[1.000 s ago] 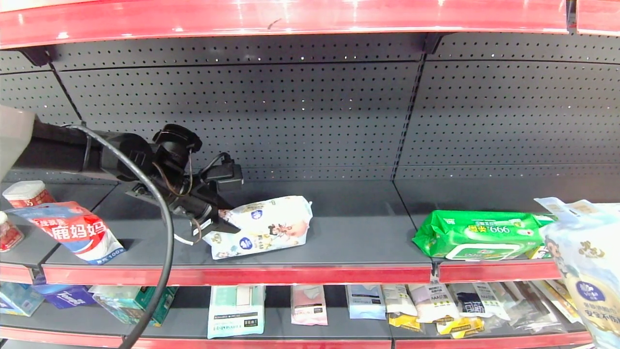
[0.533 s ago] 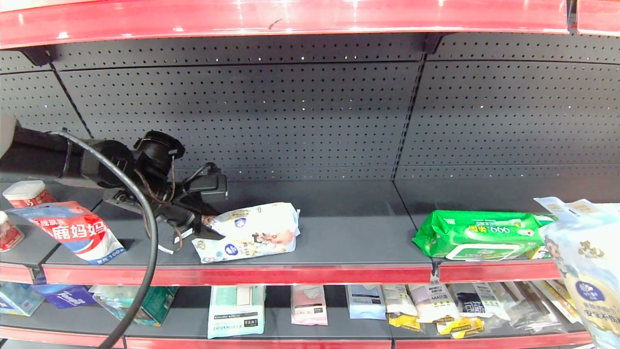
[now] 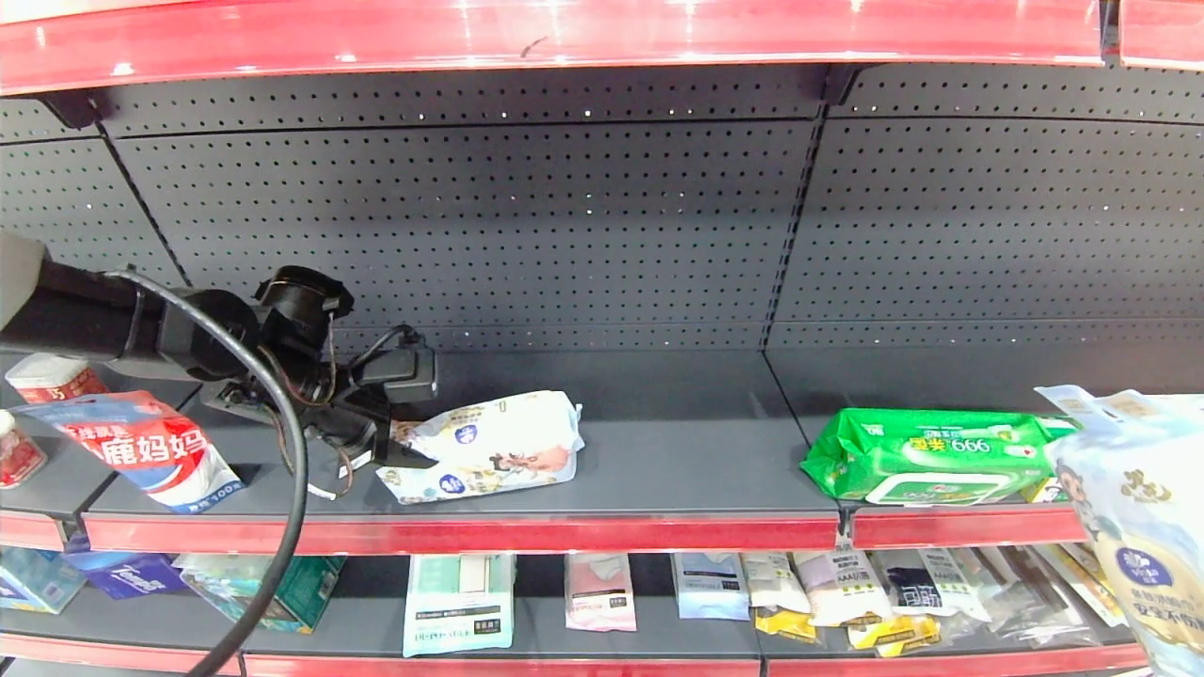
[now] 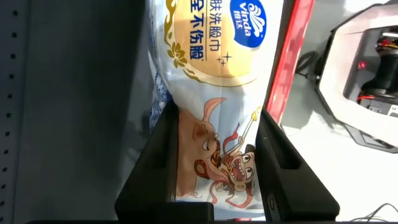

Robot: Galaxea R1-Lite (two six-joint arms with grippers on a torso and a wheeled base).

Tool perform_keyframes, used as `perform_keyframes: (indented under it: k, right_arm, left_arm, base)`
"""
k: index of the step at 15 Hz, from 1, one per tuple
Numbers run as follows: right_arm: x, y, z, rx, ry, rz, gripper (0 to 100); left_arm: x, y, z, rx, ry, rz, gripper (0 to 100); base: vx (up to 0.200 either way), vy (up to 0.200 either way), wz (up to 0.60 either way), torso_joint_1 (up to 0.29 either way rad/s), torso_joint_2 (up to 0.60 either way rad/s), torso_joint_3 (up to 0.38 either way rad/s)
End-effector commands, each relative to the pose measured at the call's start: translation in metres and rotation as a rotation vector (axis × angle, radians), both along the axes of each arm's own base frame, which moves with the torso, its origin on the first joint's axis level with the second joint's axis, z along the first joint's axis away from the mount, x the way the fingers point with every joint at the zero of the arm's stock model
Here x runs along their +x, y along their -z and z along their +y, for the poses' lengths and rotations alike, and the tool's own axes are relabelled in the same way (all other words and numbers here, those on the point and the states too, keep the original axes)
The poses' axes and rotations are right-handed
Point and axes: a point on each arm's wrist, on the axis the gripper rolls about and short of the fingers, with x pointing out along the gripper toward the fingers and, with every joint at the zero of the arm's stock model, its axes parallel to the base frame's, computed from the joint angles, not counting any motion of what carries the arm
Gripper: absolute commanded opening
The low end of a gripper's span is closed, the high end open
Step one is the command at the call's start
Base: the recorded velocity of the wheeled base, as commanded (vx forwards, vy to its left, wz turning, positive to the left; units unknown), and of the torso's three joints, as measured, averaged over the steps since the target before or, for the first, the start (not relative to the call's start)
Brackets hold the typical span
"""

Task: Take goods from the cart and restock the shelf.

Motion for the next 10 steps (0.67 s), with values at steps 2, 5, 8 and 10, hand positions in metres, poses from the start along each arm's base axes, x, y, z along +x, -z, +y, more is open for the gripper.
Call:
perform_keyframes:
  k: [2,5,8,10]
  right_arm:
    - [0.0,0.0,0.0,0.0,0.0,0.003,0]
    - [0.0,0.0,0.0,0.0,0.0,0.002,0]
    - [0.0,0.0,0.0,0.0,0.0,0.0,0]
    - [0.0,0.0,0.0,0.0,0.0,0.002,0]
  left_arm:
    - [-0.002,-0.001,0.001,-0.01,0.026,-0.003,0]
    - [-0.004,-0.002,0.004,-0.006,0.049,-0.005,0]
    - [-0.006,0.003,0.012,0.015,0.071,-0.013,0]
    - [-0.009,0.004,0.014,0.024,0.09,-0.017,0]
  base:
    - [0.0,0.0,0.0,0.0,0.0,0.0]
    - [0.0,0.0,0.0,0.0,0.0,0.0]
    - [0.0,0.0,0.0,0.0,0.0,0.0]
    - [0.0,0.0,0.0,0.0,0.0,0.0]
